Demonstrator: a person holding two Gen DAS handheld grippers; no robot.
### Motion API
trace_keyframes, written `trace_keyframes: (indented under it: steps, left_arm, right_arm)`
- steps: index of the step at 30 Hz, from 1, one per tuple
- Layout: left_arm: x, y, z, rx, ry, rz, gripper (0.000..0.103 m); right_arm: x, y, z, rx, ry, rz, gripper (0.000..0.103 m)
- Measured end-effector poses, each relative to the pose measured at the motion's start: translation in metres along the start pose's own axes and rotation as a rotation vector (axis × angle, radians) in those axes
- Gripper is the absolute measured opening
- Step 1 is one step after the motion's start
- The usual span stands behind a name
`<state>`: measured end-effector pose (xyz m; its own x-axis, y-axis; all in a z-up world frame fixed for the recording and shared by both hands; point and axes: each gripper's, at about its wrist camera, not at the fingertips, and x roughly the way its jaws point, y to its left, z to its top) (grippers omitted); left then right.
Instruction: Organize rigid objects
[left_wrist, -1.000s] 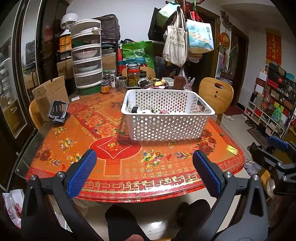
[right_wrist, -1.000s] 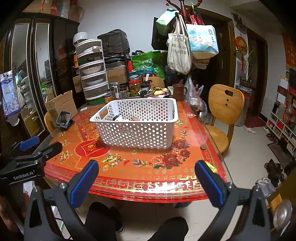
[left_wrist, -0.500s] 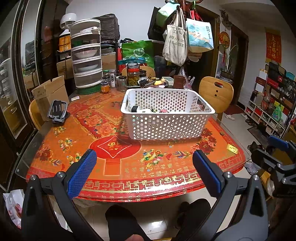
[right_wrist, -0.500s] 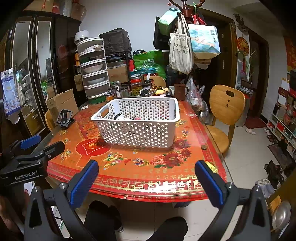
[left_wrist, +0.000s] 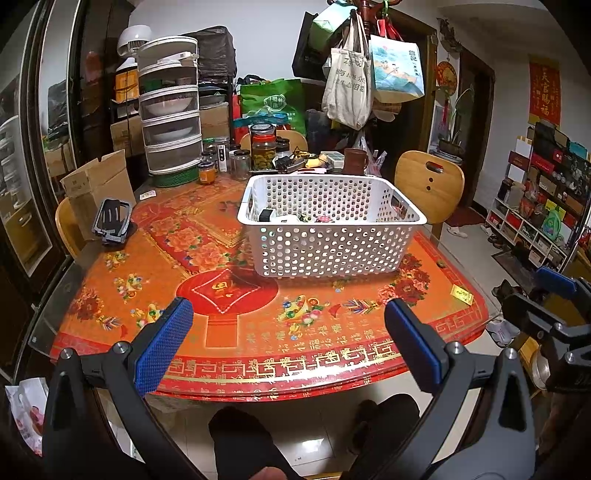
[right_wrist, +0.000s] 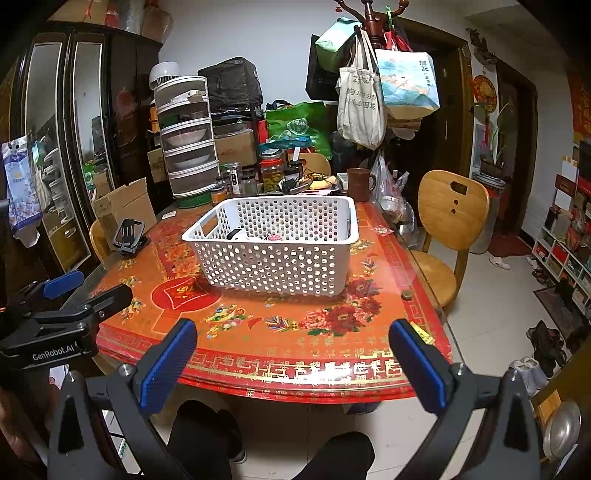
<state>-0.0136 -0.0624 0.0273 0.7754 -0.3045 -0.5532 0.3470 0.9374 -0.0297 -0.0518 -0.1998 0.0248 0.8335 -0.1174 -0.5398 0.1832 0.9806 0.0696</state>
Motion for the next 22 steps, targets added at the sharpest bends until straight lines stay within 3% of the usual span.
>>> trace_keyframes:
  steps: [22]
  left_arm:
    - [0.0040, -0.0027, -0.0045, 0.005, 0.001, -0.009, 0.102]
  right_arm:
    - [0.0002, -0.0005, 0.0002, -0.004, 0.003, 0.000, 0.103]
